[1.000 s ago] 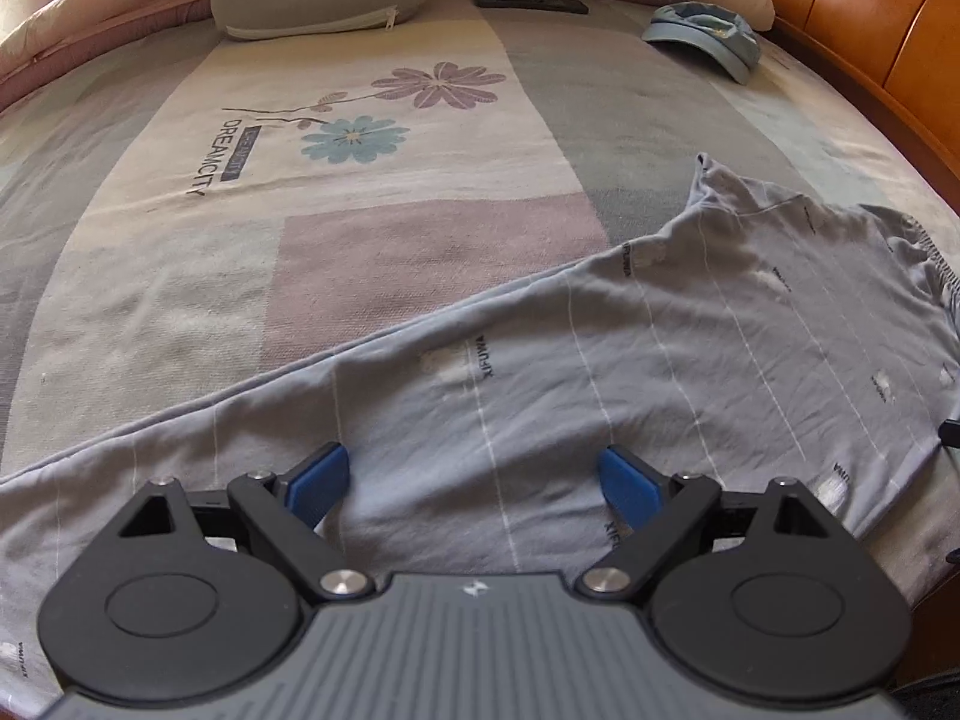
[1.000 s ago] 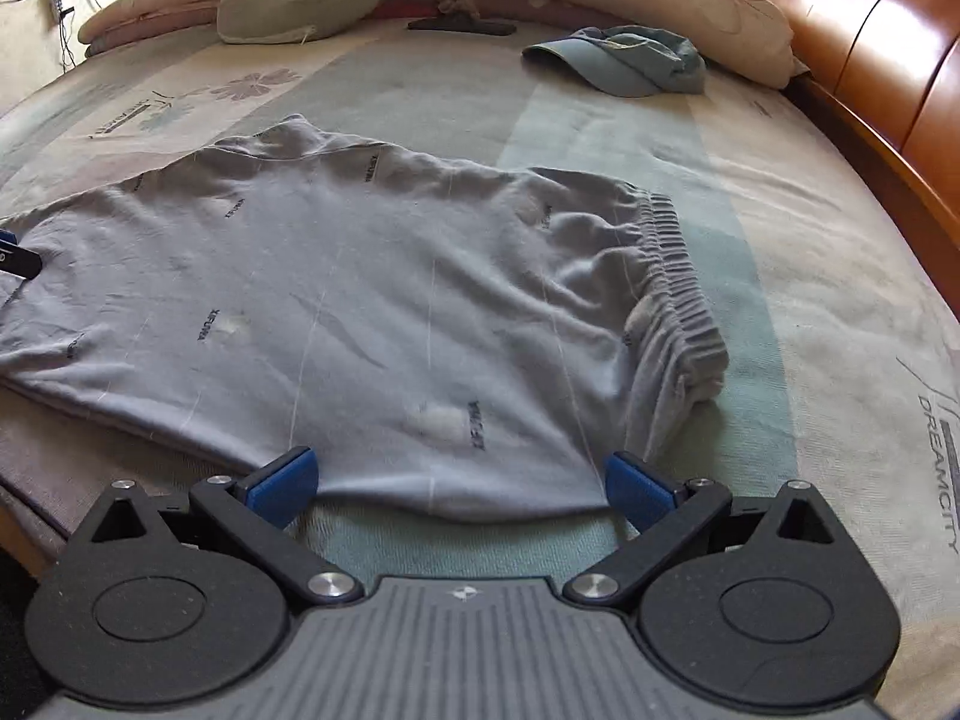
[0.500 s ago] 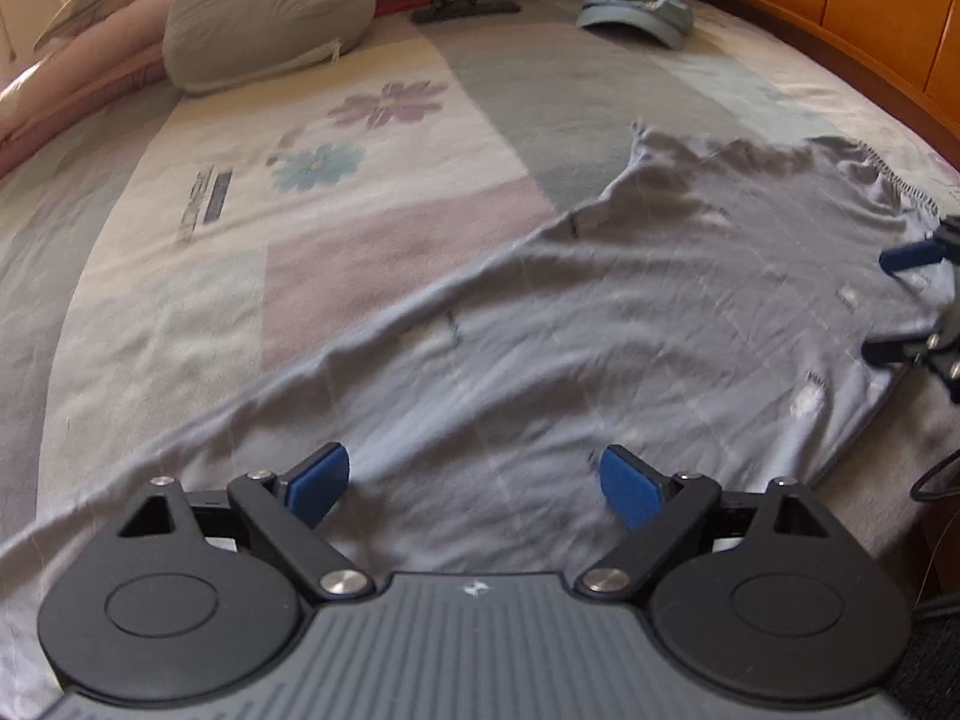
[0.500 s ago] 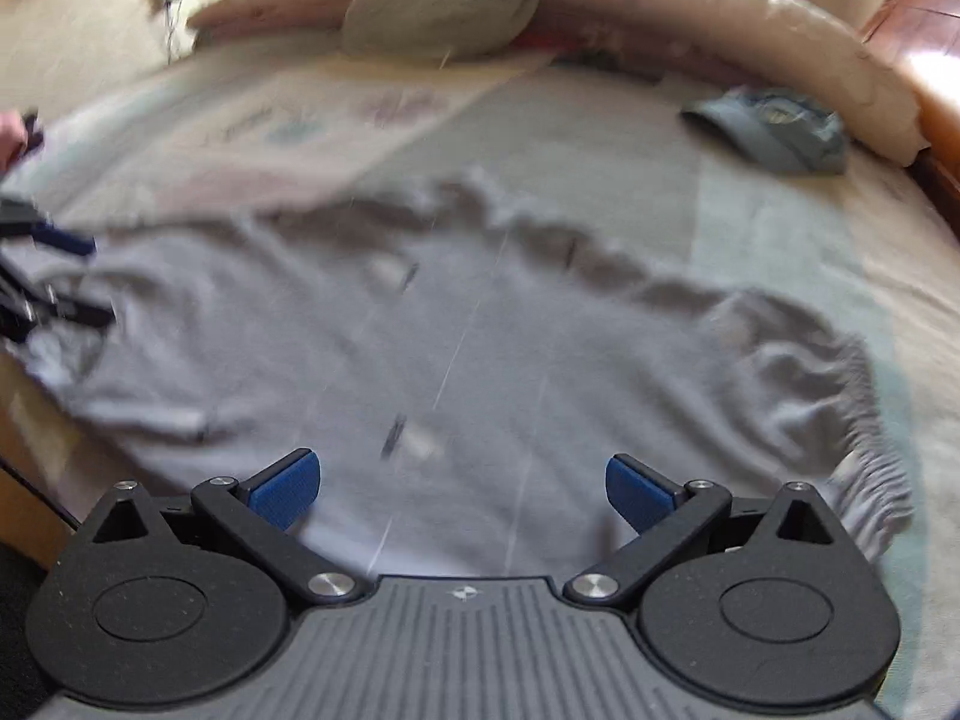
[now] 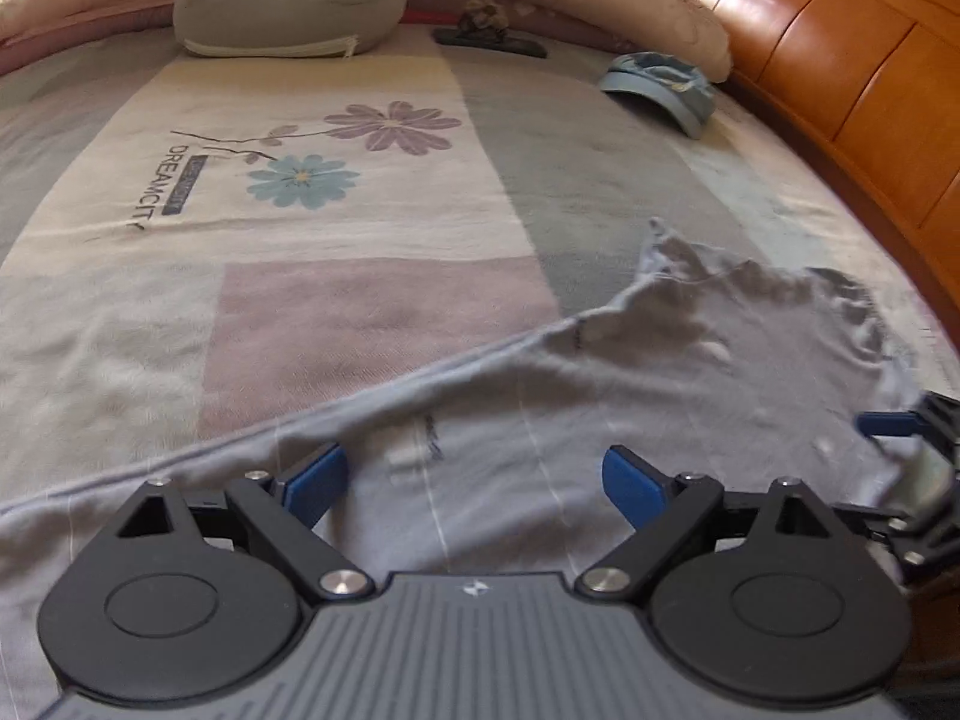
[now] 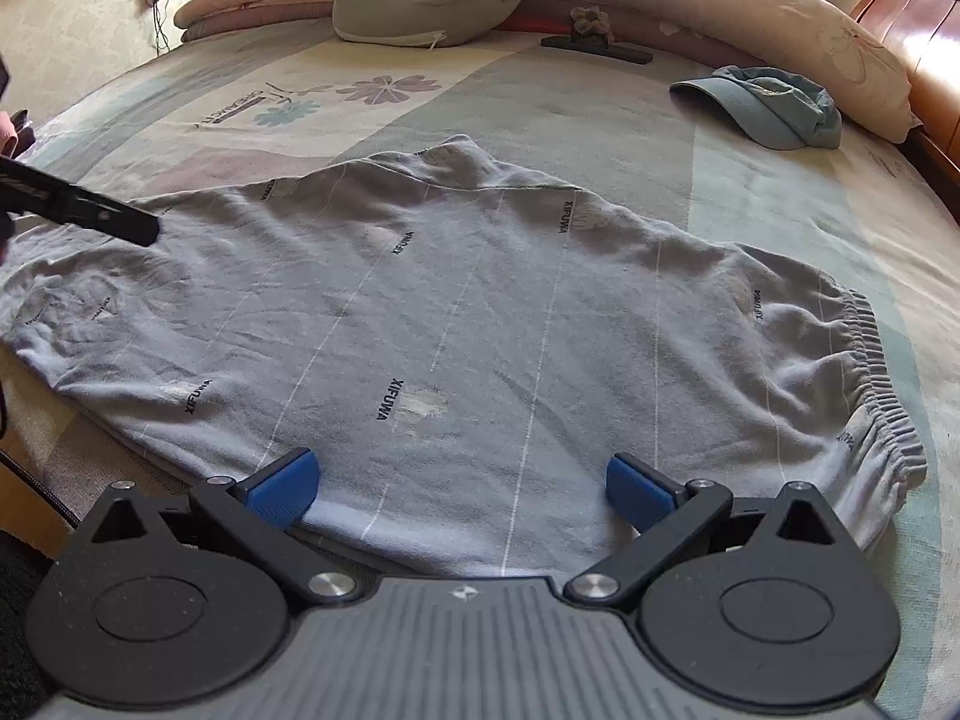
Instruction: Fold clothes
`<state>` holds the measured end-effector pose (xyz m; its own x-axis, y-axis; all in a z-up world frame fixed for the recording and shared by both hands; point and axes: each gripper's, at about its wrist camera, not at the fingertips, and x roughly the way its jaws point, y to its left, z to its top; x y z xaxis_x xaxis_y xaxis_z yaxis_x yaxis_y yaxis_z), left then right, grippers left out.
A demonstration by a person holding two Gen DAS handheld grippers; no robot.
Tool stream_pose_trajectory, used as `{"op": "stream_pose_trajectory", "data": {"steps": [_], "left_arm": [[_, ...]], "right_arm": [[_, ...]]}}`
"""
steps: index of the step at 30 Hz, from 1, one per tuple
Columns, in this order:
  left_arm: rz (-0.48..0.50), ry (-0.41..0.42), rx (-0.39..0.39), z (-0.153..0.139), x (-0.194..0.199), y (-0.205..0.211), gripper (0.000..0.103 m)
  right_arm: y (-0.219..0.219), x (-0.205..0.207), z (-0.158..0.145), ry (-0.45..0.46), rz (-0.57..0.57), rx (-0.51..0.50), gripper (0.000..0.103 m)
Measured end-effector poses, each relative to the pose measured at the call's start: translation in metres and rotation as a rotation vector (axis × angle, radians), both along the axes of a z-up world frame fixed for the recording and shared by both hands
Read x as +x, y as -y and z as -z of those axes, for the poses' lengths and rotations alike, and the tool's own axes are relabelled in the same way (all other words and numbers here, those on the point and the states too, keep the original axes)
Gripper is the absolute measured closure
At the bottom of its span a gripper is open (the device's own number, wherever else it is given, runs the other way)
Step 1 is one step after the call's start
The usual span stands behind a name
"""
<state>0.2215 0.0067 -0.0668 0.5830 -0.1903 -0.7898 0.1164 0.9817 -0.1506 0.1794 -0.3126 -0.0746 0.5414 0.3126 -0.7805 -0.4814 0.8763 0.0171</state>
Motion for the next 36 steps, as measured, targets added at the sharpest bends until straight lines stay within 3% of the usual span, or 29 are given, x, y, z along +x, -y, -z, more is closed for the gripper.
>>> {"op": "stream_pose_trajectory", "data": {"steps": [5,8,11,14,17,21,25,29,32,36], "left_arm": [[-0.016,0.033,-0.002,-0.022,0.008,0.007,0.011],[0.068,0.052,-0.091,-0.035,0.007,0.024,0.010],[0.146,0.017,-0.189,-0.025,0.017,0.044,0.010],[0.097,-0.018,-0.139,-0.007,0.035,0.052,0.012],[0.055,-0.017,-0.161,-0.018,0.047,0.056,0.012],[0.183,0.021,-0.215,-0.043,0.052,0.080,0.011],[0.312,-0.016,-0.290,-0.034,0.068,0.112,0.011],[0.235,-0.054,-0.274,-0.008,0.093,0.120,0.012],[0.202,-0.078,-0.296,-0.010,0.099,0.119,0.013],[0.287,-0.022,-0.295,-0.033,0.098,0.132,0.012]], "right_arm": [[0.000,-0.001,0.001,0.007,0.004,0.005,0.000],[0.001,-0.001,0.002,0.011,0.005,0.012,0.000],[0.001,-0.001,0.002,0.016,0.005,0.017,0.000],[0.002,-0.002,0.003,0.021,0.007,0.020,0.000],[0.001,-0.004,0.003,0.027,0.016,0.020,0.000],[0.002,-0.006,0.004,0.036,0.022,0.028,0.000],[0.003,-0.007,0.004,0.047,0.025,0.037,0.000],[0.003,-0.010,0.005,0.060,0.037,0.046,0.000],[0.003,-0.010,0.005,0.060,0.041,0.047,0.000],[0.005,-0.009,0.005,0.060,0.036,0.051,0.000]]}}
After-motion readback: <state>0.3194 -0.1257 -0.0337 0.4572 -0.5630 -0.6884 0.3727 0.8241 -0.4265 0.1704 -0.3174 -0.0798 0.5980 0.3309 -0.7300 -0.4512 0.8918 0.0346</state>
